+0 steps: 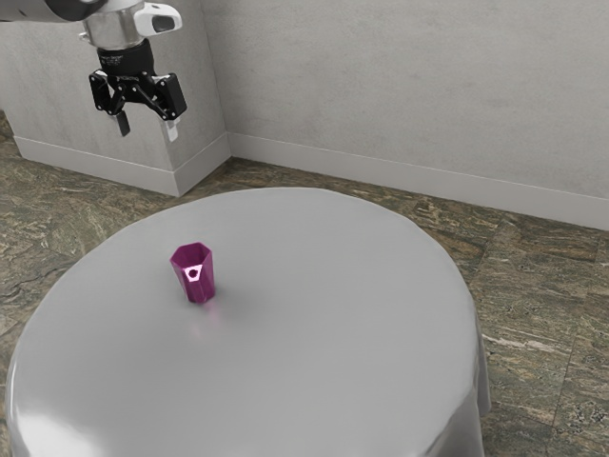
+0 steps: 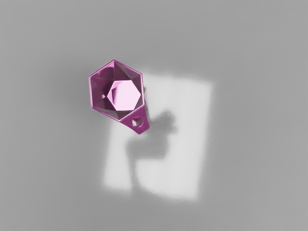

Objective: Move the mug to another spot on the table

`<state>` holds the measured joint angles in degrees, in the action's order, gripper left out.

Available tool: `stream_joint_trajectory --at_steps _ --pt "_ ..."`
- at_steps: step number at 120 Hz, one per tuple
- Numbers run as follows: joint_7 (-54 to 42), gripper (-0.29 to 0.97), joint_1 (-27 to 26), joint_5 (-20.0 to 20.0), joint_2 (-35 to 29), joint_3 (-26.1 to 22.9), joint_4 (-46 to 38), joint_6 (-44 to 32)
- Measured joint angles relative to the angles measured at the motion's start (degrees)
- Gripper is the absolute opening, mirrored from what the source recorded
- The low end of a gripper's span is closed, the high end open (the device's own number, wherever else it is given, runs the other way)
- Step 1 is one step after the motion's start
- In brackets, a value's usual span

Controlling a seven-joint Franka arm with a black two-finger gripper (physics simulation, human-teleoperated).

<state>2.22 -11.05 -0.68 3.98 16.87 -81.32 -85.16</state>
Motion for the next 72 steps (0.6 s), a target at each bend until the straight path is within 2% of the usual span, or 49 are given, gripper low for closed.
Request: stream_joint_trajectory --at_steps 28,48,72 --pt "0.0 0.68 -0.3 0.2 0.3 -0.3 0.0 0.2" --pt "0.4 0.68 -0.1 0.2 3.5 -0.2 0.0 0.2" --pt "8.4 0.68 0.1 -0.9 5.5 -0.1 -0.2 -0.7"
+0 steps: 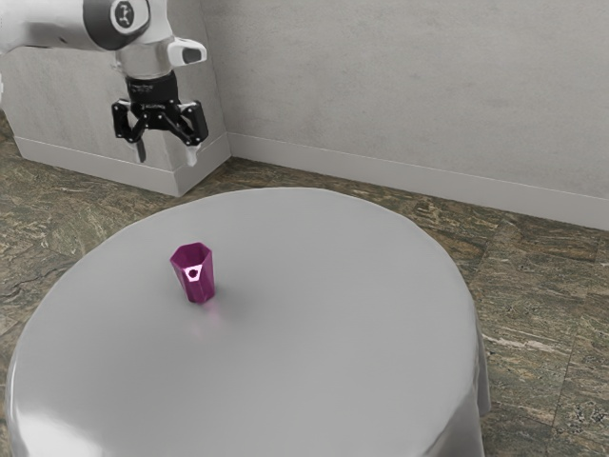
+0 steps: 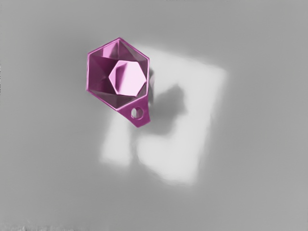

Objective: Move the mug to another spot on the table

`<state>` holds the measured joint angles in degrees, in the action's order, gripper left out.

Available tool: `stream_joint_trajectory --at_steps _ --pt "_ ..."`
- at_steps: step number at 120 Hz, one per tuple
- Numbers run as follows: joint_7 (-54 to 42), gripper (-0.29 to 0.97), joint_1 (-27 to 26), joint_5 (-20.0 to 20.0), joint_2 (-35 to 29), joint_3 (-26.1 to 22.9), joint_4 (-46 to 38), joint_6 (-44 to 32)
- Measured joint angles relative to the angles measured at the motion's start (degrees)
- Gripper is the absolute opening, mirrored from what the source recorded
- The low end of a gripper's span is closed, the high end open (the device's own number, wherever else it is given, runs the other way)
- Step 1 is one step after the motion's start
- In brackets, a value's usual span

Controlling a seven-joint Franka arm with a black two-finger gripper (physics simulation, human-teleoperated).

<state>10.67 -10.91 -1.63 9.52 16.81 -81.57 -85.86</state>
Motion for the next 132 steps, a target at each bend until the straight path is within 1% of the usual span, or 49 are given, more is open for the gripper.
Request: stream_joint_trajectory --at_steps 8,26,39,52,61,85,132 --pt "3.6 0.68 -0.3 0.0 0.2 0.1 -1.4 -1.8" --pt "10.4 0.68 -1.2 -0.2 -1.6 0.3 -11.9 -10.4" --pt "14.8 0.68 -1.7 -0.3 -2.4 0.4 -17.6 -16.3" --pt "18.7 0.68 -1.8 -0.6 -2.6 0.5 -21.7 -21.1" --pt "21.1 0.68 -2.0 -1.6 -2.5 1.1 -24.3 -24.0" --pt "26.5 0.68 -1.5 -3.2 -0.8 1.7 -28.6 -29.5" --pt "32.8 0.68 -1.2 -3.5 2.6 1.8 -35.7 -39.2"
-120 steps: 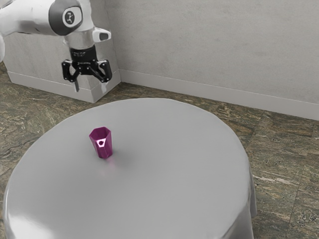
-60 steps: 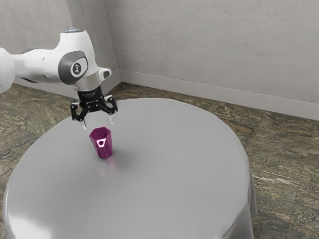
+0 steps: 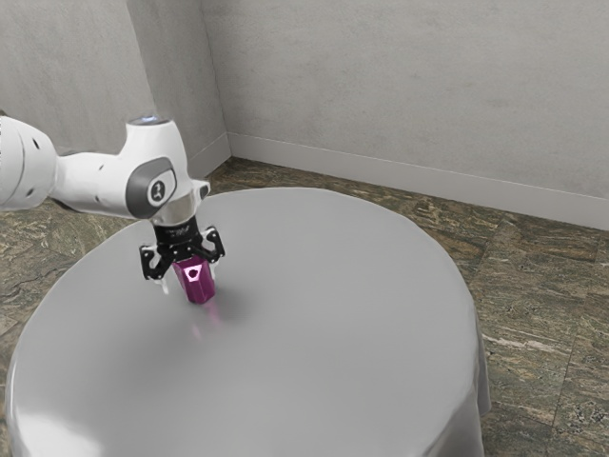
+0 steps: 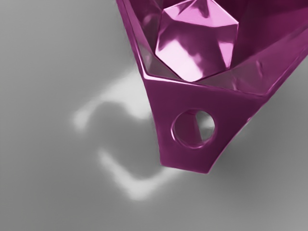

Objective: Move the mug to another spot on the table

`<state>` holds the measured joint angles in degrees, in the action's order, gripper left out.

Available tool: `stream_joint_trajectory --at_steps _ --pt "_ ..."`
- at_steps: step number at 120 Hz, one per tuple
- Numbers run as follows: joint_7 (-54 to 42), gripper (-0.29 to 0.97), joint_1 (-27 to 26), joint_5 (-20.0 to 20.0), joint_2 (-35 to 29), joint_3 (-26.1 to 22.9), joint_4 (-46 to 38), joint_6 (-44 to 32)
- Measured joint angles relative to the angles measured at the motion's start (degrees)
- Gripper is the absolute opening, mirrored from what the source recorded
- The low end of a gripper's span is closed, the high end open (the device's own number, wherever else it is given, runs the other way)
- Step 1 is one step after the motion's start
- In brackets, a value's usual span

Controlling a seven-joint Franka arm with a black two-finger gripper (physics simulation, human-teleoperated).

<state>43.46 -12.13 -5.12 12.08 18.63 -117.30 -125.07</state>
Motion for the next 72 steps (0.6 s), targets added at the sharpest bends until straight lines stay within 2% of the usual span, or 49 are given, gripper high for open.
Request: stream_joint_trajectory --at_steps 28,72 --pt "2.1 0.68 -1.0 0.2 0.0 0.0 -3.8 -5.5" --pt "4.0 0.68 -1.5 4.6 2.3 0.0 -5.7 -13.8"
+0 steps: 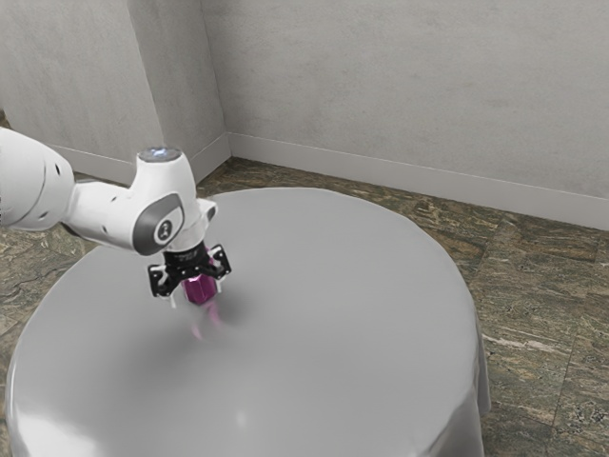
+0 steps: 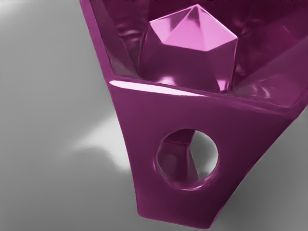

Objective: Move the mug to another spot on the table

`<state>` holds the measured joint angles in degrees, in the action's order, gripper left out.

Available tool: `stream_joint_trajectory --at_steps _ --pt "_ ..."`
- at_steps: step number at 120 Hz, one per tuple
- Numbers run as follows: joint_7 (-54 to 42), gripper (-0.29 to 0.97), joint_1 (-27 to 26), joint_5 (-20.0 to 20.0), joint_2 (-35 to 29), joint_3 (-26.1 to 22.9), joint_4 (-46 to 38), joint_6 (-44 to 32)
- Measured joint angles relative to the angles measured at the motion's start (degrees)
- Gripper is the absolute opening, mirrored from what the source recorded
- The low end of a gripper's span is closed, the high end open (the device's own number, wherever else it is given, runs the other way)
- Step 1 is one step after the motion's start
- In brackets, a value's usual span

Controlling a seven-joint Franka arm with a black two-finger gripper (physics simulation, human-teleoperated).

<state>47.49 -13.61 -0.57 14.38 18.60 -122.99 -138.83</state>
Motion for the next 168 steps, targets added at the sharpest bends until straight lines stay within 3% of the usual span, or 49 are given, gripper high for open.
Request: stream_joint_trajectory --at_steps 28,98,168 --pt "0.5 0.66 0.2 0.3 2.2 0.0 1.1 -1.9" --pt "-0.8 0.3 0.8 0.7 5.3 0.0 2.7 -2.8" --pt "-2.2 0.14 1.0 1.2 5.3 0.0 3.0 -3.2"
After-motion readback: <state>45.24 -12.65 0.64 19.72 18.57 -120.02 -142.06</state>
